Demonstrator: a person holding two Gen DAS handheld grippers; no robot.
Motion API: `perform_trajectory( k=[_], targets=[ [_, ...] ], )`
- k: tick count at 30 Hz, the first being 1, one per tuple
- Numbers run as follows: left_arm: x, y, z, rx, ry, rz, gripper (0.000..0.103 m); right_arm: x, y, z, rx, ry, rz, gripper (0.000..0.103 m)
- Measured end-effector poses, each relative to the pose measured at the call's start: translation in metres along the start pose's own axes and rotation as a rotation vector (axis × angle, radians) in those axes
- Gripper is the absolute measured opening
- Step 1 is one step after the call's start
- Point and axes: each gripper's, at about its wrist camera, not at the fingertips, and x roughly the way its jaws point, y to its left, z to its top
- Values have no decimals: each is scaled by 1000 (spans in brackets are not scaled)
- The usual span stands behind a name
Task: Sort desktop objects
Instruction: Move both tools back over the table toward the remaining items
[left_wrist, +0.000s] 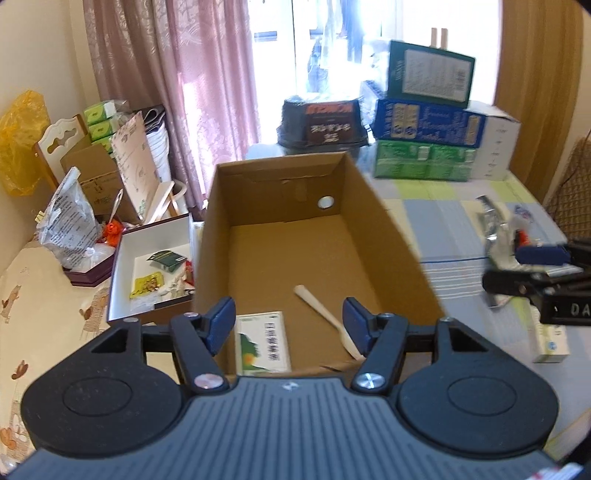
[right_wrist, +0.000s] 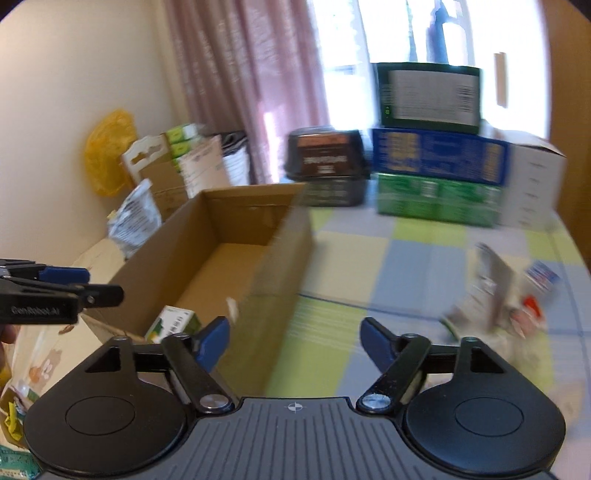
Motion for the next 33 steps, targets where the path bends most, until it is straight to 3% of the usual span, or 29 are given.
perform_trajectory(
  k=[9,19,33],
  targets=[
    [-36,-63,-9,35,-48,-79,81,-75,-63,-48,103,4,-156,100],
    [-44,-148,-16,89,-52,-183,101,-138,-127,-93,158,20,-306,101],
    [-28,-238,-41,136,31,-262,101,-163,-186,-107,236,12,-321,101]
  ],
)
